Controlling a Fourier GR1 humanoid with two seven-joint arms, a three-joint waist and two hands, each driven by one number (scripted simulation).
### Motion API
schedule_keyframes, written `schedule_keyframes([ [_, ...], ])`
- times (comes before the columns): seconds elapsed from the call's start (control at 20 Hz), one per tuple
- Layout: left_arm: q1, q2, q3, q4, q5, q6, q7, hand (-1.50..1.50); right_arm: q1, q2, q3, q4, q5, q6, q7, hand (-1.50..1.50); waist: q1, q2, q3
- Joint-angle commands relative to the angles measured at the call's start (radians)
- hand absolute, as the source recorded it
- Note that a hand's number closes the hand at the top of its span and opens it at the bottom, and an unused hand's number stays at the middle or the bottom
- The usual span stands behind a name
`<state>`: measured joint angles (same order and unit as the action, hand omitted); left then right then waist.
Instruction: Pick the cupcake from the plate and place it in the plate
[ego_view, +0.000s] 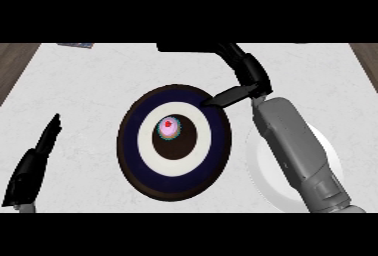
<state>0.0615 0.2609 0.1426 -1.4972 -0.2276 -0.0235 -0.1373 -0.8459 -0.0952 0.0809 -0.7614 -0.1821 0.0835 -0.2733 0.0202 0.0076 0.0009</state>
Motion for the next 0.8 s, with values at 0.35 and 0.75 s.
schedule_keyframes([
  [0.35,-0.066,-0.018,-0.022,0.007,-0.011,-0.009,0.033,0.00,-0.066,-0.225,-0.153,0.394,-0.015,0.302,-0.387,-1.50,0.027,0.015,0.001],
  [0.75,-0.001,-0.004,0.009,0.034,0.007,-0.029,-0.044,0.00,-0.090,-0.297,-0.161,0.540,0.031,0.396,-0.502,-1.50,0.033,0.015,0.001],
])
